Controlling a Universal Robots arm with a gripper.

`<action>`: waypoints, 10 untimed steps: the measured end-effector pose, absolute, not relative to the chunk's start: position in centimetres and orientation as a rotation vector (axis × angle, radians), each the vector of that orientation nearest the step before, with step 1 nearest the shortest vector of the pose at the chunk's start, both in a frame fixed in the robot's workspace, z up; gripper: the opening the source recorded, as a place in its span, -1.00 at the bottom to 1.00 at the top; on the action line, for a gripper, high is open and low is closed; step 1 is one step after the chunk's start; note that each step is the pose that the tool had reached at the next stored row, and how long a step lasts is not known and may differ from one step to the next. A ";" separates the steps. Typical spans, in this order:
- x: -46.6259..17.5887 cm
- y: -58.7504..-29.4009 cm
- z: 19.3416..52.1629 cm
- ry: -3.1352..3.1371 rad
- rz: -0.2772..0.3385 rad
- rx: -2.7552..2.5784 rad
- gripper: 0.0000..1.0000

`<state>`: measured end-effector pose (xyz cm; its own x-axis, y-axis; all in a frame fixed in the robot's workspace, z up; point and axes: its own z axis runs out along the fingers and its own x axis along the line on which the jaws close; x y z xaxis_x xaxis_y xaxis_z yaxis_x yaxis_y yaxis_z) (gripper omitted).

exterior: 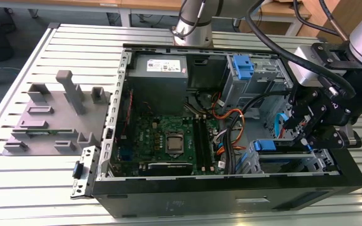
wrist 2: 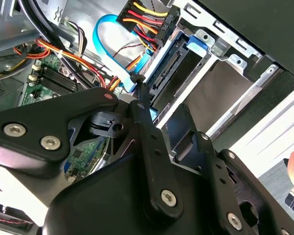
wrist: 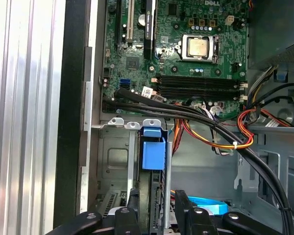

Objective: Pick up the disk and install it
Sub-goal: 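Insert the first disk wire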

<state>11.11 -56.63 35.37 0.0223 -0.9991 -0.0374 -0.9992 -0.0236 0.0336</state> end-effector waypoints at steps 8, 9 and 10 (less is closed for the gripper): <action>11.1 -56.6 35.4 2.195 0.078 -2.244 -0.16; 11.1 -56.6 35.4 2.195 0.078 -2.244 -0.16; 11.1 -56.6 35.4 2.195 0.078 -2.244 -0.16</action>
<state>11.11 -56.59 35.38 0.0212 -0.9991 -0.0369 -0.9992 -0.0225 0.0336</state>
